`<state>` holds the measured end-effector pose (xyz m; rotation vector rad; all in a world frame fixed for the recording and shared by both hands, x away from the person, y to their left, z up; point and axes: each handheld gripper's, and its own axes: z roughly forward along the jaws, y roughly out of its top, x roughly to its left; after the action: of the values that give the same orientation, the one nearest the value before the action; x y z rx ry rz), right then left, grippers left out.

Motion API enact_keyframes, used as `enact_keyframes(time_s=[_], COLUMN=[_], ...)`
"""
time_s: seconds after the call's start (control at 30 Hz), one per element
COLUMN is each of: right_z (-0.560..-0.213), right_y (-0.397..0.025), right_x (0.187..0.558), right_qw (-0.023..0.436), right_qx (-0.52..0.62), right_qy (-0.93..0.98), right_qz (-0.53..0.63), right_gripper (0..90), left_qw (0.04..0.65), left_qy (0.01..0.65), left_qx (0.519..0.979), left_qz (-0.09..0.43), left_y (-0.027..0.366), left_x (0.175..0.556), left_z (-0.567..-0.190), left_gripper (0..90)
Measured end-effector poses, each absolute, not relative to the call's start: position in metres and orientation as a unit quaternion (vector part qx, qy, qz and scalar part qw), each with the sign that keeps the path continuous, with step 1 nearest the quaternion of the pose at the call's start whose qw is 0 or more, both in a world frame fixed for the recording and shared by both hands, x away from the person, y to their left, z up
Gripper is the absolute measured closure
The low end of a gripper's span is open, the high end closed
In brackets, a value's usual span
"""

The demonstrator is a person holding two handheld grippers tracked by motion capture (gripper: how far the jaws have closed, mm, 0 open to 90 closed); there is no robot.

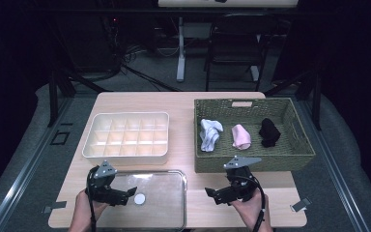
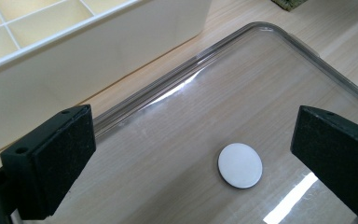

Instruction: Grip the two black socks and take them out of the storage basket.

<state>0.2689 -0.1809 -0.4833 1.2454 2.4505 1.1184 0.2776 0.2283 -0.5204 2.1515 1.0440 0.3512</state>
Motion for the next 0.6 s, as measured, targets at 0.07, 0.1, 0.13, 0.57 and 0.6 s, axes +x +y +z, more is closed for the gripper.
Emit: enact_keyframes(time_s=[0.07, 0.1, 0.13, 0.57, 0.6], right_z=[-0.480, -0.474, -0.471, -0.443, -0.442], right_y=[-0.183, -0.189, -0.192, -0.234, -0.237], right_x=[0.268, 0.268, 0.269, 0.287, 0.289], right_qw=[0.093, 0.103, 0.108, 0.150, 0.151], right_qx=[0.419, 0.419, 0.422, 0.449, 0.451], right_qy=[0.820, 0.816, 0.812, 0.786, 0.785], right_qz=[0.379, 0.384, 0.388, 0.397, 0.396], right_gripper=[0.0, 0.0, 0.0, 0.3, 0.4], left_qw=[0.355, 0.355, 0.358, 0.353, 0.351], left_qy=[0.406, 0.406, 0.406, 0.384, 0.381], left_qx=[0.831, 0.832, 0.830, 0.841, 0.843], left_qz=[0.135, 0.133, 0.136, 0.145, 0.147], left_y=[0.229, 0.229, 0.228, 0.208, 0.206], left_x=[0.277, 0.276, 0.276, 0.272, 0.271], left_z=[-0.520, -0.520, -0.520, -0.518, -0.517], left_gripper=[0.0, 0.0, 0.0, 0.0, 0.0])
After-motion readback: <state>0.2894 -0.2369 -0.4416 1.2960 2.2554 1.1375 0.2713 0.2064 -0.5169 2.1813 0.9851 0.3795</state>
